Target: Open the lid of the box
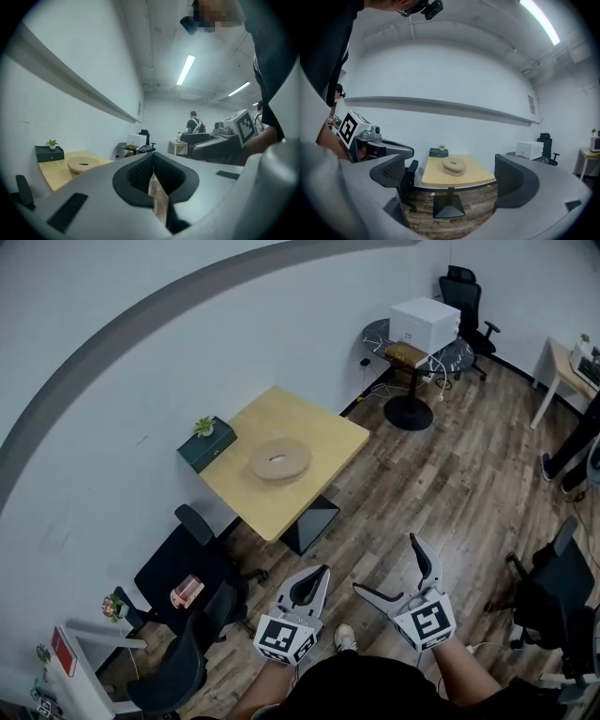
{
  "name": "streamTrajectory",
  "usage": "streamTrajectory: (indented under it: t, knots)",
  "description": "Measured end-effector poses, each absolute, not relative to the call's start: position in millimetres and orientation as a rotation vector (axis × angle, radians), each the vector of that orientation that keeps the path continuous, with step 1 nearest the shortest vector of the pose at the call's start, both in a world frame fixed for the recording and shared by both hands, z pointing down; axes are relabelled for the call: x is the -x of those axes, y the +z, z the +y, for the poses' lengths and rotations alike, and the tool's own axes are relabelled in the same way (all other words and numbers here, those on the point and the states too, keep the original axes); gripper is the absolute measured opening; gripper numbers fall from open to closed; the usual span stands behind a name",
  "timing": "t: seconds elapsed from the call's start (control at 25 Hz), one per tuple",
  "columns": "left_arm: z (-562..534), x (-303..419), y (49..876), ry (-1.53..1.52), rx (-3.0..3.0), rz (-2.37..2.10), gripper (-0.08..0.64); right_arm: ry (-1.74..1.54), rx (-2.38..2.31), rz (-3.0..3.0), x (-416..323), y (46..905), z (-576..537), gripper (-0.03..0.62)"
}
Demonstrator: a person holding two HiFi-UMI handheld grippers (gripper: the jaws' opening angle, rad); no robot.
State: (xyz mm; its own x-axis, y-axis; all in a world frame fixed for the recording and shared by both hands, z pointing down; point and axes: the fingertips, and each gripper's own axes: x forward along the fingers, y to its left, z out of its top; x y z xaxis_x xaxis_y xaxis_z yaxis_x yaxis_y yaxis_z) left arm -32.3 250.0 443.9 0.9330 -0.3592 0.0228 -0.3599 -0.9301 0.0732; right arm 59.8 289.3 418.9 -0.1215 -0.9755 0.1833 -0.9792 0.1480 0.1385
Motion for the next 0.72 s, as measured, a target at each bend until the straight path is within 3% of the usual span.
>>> streamTrajectory:
  t: [0.72]
  knots:
    - [168.6, 53.0, 462.1, 0.038, -2.974, -0.591, 0.02, 0.071, -1.78, -2.236, -44.3, 445.3, 186.7, 0.598]
